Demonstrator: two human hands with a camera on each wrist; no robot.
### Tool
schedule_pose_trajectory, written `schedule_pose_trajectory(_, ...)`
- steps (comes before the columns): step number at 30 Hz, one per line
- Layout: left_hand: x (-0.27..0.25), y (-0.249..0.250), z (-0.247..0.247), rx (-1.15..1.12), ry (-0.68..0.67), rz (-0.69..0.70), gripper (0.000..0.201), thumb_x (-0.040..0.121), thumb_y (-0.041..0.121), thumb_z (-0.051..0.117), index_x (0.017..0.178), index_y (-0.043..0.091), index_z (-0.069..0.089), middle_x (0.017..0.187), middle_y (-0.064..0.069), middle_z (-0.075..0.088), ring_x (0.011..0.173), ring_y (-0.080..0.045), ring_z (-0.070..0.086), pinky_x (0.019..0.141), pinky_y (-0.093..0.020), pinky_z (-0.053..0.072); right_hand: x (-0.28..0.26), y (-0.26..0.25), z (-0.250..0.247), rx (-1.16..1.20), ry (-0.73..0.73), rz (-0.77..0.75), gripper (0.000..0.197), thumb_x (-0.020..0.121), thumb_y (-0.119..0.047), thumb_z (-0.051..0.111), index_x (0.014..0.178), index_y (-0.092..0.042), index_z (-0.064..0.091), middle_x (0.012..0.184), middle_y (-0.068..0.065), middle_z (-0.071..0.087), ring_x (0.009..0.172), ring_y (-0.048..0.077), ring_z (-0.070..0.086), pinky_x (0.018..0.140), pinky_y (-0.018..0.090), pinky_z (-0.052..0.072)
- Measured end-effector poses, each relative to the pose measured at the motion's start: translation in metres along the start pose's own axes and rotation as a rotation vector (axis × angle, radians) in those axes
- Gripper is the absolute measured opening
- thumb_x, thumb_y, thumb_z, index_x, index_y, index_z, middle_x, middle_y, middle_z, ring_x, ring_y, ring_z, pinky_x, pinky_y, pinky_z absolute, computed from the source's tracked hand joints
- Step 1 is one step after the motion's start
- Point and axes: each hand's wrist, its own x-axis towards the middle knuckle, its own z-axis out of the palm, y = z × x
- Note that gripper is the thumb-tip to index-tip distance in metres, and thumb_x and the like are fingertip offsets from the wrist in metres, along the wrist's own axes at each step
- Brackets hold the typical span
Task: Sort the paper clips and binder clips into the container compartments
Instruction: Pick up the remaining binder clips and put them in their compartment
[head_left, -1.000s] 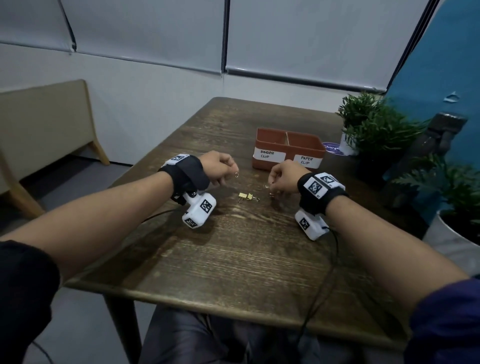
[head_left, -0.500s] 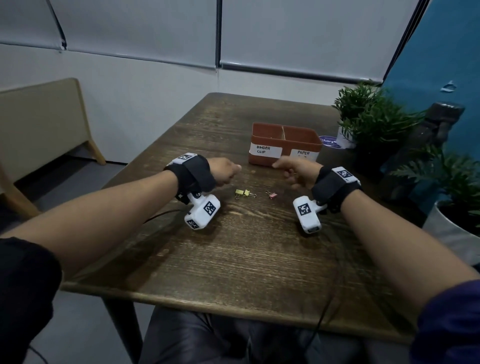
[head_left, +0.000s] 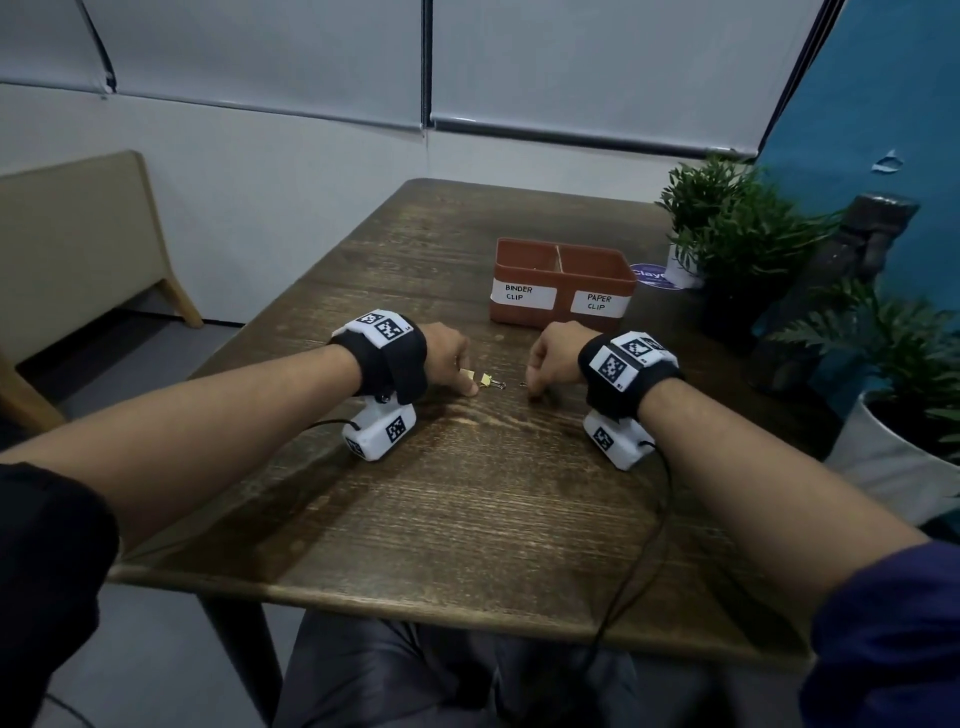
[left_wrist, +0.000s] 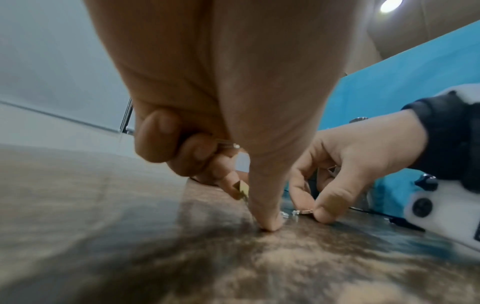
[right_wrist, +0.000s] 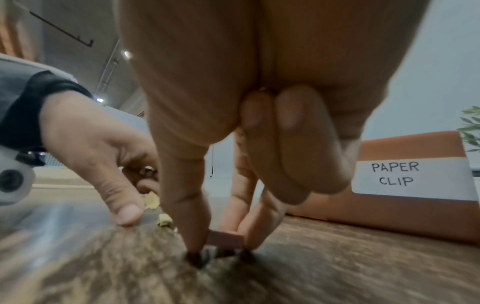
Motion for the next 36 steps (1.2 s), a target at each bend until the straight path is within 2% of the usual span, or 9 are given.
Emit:
schedule_pose_trajectory(4, -0.001, 0.001, 0.007, 0.012, 0.048, -0.02, 0.037, 0.1, 0.031, 0.049, 0.128, 0.008, 0.047, 0.12, -0.012, 0.059, 0.112, -0.03, 0.056, 0.087, -0.034, 0.042, -0.002, -0.023, 0.009, -0.19, 0.103, 0.02, 0.028, 0.081, -0.035, 0.075, 0.09, -0.013, 0.061, 0.096, 0.005, 0.065, 0.083, 0.021, 0.065, 0.072, 0.034, 0.058)
schedule_pose_trajectory(9, -0.002, -0.005, -0.004, -0.168, 0.07, -0.008, 0.023, 0.097, 0.012, 0.045, 0.115, 0.012, 0.058, 0.107, -0.002, 0.064, 0.106, -0.022, 0.059, 0.085, -0.027, 0.041, -0.007, -0.044, 0.013, -0.245, 0.136, 0.039, 0.023, 0.093, -0.027, 0.062, 0.105, -0.007, 0.064, 0.107, 0.01, 0.063, 0.086, 0.025, 0.061, 0.068, 0.031, 0.048)
schedule_pose_trajectory(13, -0.003, 0.001, -0.014, -0.231, 0.122, -0.025, 0.031, 0.099, 0.028, 0.038, 0.094, 0.018, 0.067, 0.097, 0.001, 0.066, 0.098, -0.021, 0.059, 0.081, -0.029, 0.04, -0.006, -0.031, 0.005, -0.121, 0.078, 0.059, 0.034, 0.101, -0.03, 0.045, 0.113, -0.005, 0.065, 0.11, 0.008, 0.061, 0.094, 0.023, 0.061, 0.077, 0.031, 0.048)
schedule_pose_trajectory(17, -0.001, 0.009, -0.009, -0.077, 0.058, -0.018, 0.045, 0.088, 0.06, 0.053, 0.109, 0.02, 0.056, 0.102, 0.0, 0.062, 0.094, -0.02, 0.058, 0.079, -0.032, 0.044, -0.013, 0.008, -0.005, 0.138, 0.075, 0.148, 0.048, 0.103, -0.049, 0.033, 0.114, -0.013, 0.062, 0.105, 0.004, 0.052, 0.09, 0.02, 0.049, 0.079, 0.03, 0.037)
schedule_pose_trajectory(21, 0.003, 0.02, 0.0, 0.077, 0.005, 0.015, 0.048, 0.089, 0.057, 0.058, 0.111, 0.014, 0.053, 0.103, -0.004, 0.059, 0.094, -0.022, 0.056, 0.075, -0.031, 0.041, -0.031, 0.05, -0.019, 0.14, 0.175, 0.256, 0.05, 0.1, -0.054, 0.04, 0.081, -0.012, 0.06, 0.084, 0.007, 0.062, 0.069, 0.019, 0.055, 0.061, 0.029, 0.04)
schedule_pose_trajectory(25, 0.011, 0.037, 0.004, 0.143, 0.0, 0.042, 0.039, 0.098, 0.046, 0.046, 0.11, 0.01, 0.056, 0.115, -0.011, 0.063, 0.094, -0.024, 0.056, 0.082, -0.034, 0.045, -0.054, 0.091, -0.03, -0.026, 0.255, 0.321, 0.035, 0.102, -0.029, 0.045, 0.12, -0.005, 0.062, 0.124, 0.014, 0.061, 0.112, 0.031, 0.059, 0.093, 0.035, 0.049)
schedule_pose_trajectory(28, 0.017, 0.052, 0.006, 0.157, -0.009, 0.042, 0.049, 0.1, 0.046, 0.041, 0.122, 0.006, 0.058, 0.123, -0.011, 0.06, 0.111, -0.028, 0.057, 0.089, -0.034, 0.043, -0.073, 0.118, -0.032, -0.016, 0.298, 0.394, 0.03, 0.099, -0.016, 0.047, 0.123, -0.007, 0.063, 0.127, 0.015, 0.061, 0.114, 0.033, 0.059, 0.094, 0.037, 0.049)
schedule_pose_trajectory(33, 0.032, 0.071, 0.007, 0.195, -0.012, 0.05, 0.056, 0.095, 0.052, 0.047, 0.127, 0.007, 0.055, 0.126, -0.012, 0.06, 0.113, -0.028, 0.056, 0.086, -0.035, 0.044, -0.097, 0.15, -0.026, -0.124, 0.115, 0.512, 0.064, 0.081, -0.071, 0.059, 0.095, -0.009, 0.069, 0.1, 0.01, 0.066, 0.091, 0.025, 0.063, 0.073, 0.03, 0.05)
schedule_pose_trajectory(36, 0.031, 0.077, 0.002, 0.231, 0.034, 0.061, 0.057, 0.095, 0.047, 0.05, 0.137, 0.009, 0.039, 0.127, -0.014, 0.056, 0.114, -0.031, 0.055, 0.08, -0.034, 0.041, -0.099, 0.155, -0.019, -0.212, 0.054, 0.514, 0.061, 0.073, -0.069, 0.071, 0.084, -0.009, 0.065, 0.09, 0.008, 0.064, 0.083, 0.022, 0.061, 0.06, 0.028, 0.043)
